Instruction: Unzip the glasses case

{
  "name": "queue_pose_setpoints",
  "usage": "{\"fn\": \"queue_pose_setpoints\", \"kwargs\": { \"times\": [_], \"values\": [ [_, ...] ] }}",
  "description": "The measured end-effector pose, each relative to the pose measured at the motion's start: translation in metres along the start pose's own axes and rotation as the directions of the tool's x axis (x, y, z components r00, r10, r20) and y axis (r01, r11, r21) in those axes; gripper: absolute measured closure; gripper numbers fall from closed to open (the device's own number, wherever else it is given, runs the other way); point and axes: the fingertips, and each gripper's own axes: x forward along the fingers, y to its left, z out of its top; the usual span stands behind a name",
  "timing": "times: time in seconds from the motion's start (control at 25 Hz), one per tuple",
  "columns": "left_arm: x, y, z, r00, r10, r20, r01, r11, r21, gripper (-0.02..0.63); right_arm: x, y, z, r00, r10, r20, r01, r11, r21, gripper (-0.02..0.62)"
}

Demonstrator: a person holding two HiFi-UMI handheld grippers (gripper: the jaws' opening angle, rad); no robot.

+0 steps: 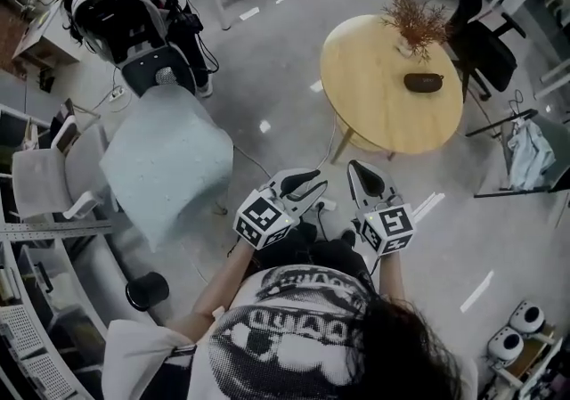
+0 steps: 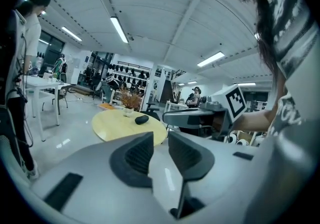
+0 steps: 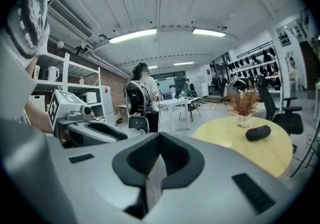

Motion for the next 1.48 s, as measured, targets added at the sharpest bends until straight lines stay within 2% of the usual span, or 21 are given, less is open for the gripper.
{"fn": "queue_pose_setpoints", "kwargs": {
  "times": [0.16,0.24,0.56,0.84,1.48],
  "values": [
    [0.006,-0.007,0.003,0.999,0.043,0.009,-0.043,0.999,-0.001,0.568,-0.019,0.0,-0.002,1.0,0.028,-0.004,-0.028,0.999,-0.015,0.598],
    [0.01,-0.014,0.007,0.998,0.061,0.022,-0.061,0.998,0.002,0.58,-0.03,-0.002,-0.002,0.999,0.042,-0.003,-0.042,0.999,-0.025,0.598],
    [0.029,-0.068,0.012,0.991,0.119,0.057,-0.119,0.993,0.008,0.586,-0.079,-0.015,-0.006,0.995,0.098,-0.005,-0.098,0.993,-0.068,0.598],
    [0.046,-0.11,0.0,0.986,0.163,0.043,-0.163,0.987,-0.007,0.586,-0.111,-0.027,-0.02,0.987,0.16,-0.028,-0.162,0.983,-0.084,0.599],
    [0.084,-0.138,-0.002,0.98,0.201,0.003,-0.201,0.979,0.017,0.586,-0.137,-0.056,-0.028,0.974,0.226,-0.026,-0.227,0.97,-0.085,0.598]
  ]
}}
